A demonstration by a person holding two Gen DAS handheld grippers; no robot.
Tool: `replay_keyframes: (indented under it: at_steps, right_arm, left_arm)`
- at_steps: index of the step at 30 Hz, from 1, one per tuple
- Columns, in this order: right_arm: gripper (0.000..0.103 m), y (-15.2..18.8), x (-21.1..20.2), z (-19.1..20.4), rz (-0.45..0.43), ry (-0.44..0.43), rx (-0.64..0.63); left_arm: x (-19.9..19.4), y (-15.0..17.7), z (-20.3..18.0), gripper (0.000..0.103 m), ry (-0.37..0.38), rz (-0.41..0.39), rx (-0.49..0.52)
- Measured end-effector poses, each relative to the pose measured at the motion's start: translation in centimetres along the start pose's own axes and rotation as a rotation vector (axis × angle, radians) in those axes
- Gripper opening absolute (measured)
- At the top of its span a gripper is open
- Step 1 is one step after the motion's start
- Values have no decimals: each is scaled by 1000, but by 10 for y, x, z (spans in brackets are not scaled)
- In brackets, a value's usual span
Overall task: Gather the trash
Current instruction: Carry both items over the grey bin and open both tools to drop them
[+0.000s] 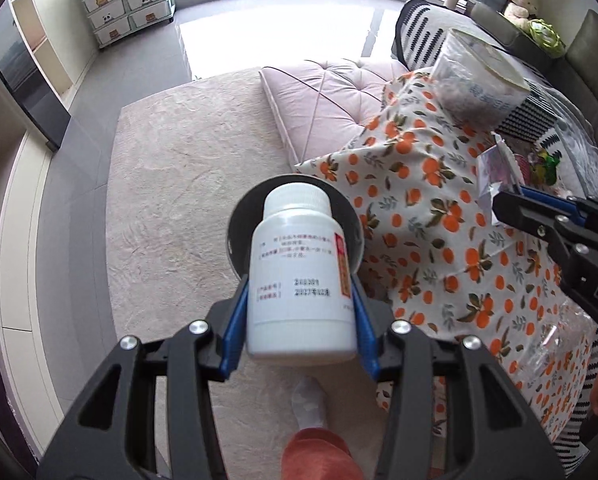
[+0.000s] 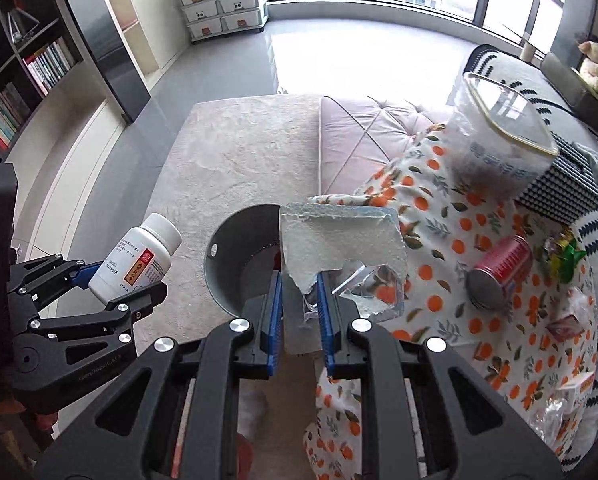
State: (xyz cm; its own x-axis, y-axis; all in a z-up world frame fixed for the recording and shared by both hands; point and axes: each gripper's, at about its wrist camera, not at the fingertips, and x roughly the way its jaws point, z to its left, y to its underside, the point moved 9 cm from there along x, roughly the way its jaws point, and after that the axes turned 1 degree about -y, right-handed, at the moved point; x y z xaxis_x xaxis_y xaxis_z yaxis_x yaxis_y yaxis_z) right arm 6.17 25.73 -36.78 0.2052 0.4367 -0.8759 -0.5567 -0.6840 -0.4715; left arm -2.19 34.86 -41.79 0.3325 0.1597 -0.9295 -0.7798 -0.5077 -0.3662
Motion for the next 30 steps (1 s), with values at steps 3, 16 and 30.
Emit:
replay_keyframes:
  at_steps: [3,16,30]
  right_arm:
    - [16,-13,30,20,15,-27,-22]
    - [39,-2,139,46,106,-74,-57]
    - [39,10,135,22,120,-53,-21]
  left_arm:
    - [18,-8,26,46,-13,8,-23]
    - [96,-12,56,46,-4,33,-42]
    - [133,-13,36,48,0,52,12]
